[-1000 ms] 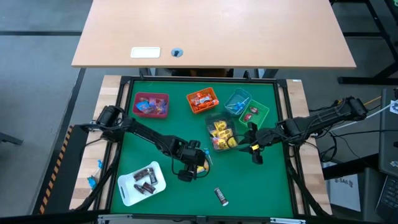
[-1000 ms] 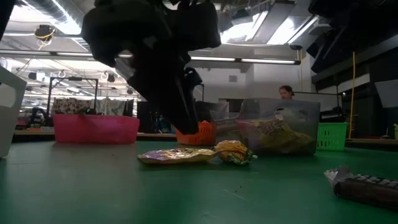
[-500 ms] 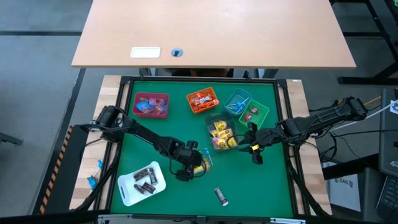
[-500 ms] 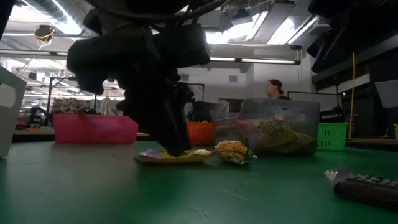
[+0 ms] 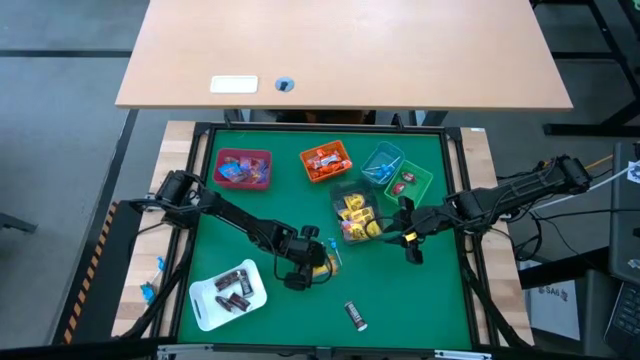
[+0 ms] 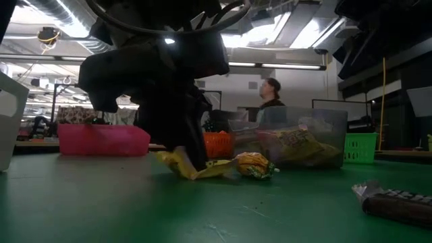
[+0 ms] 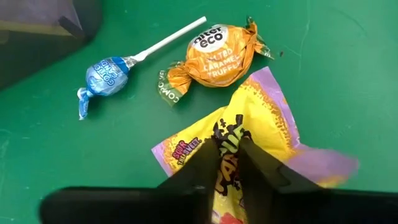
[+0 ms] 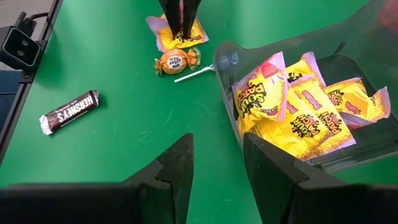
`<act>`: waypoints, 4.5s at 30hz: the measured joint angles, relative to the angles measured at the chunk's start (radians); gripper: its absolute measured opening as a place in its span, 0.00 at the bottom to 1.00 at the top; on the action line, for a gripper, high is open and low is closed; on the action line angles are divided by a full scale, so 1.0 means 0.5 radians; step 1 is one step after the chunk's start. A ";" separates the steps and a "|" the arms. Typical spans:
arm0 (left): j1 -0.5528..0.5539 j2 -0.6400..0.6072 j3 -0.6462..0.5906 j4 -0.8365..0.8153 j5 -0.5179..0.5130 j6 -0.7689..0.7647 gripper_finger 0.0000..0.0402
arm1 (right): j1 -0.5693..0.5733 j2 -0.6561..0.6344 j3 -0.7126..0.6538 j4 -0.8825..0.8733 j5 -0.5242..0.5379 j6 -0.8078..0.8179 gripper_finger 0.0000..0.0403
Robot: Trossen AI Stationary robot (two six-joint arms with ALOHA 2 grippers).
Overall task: Sort candy
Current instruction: Put the yellow candy pack into the black bin, then put the orange chocolate into the green bin
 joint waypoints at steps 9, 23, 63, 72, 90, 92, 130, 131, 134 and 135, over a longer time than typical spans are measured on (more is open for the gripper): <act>0.021 0.003 0.028 -0.017 0.044 -0.002 0.01 | -0.001 0.000 0.000 -0.001 0.000 -0.001 0.34; 0.180 -0.096 0.291 -0.054 0.340 0.001 0.00 | -0.001 0.000 0.000 -0.010 0.000 -0.001 0.34; 0.636 -0.085 0.394 0.567 -0.121 0.001 0.32 | -0.001 0.000 0.001 -0.015 0.001 -0.001 0.34; 0.601 -0.097 0.394 0.570 -0.068 0.093 0.38 | -0.001 0.000 0.001 -0.016 0.001 0.000 0.34; 0.230 -0.099 0.394 0.611 -0.095 -0.012 0.45 | -0.001 0.000 0.001 -0.025 0.001 -0.001 0.34; 0.211 -0.099 0.394 0.601 -0.083 -0.035 0.47 | -0.001 0.000 0.001 -0.025 0.001 0.000 0.34; 0.074 0.115 0.394 -0.043 0.166 0.947 0.49 | -0.001 0.000 0.002 -0.037 0.000 0.000 0.34; 0.074 0.115 0.394 -0.042 0.166 0.946 0.49 | -0.001 0.000 0.002 -0.036 0.000 0.000 0.34; 0.074 0.120 0.394 -0.036 0.166 0.946 0.49 | -0.001 0.000 0.002 -0.036 0.000 0.000 0.34; 0.074 0.136 0.394 -0.025 0.166 0.946 0.49 | -0.001 0.000 0.002 -0.037 0.000 0.000 0.34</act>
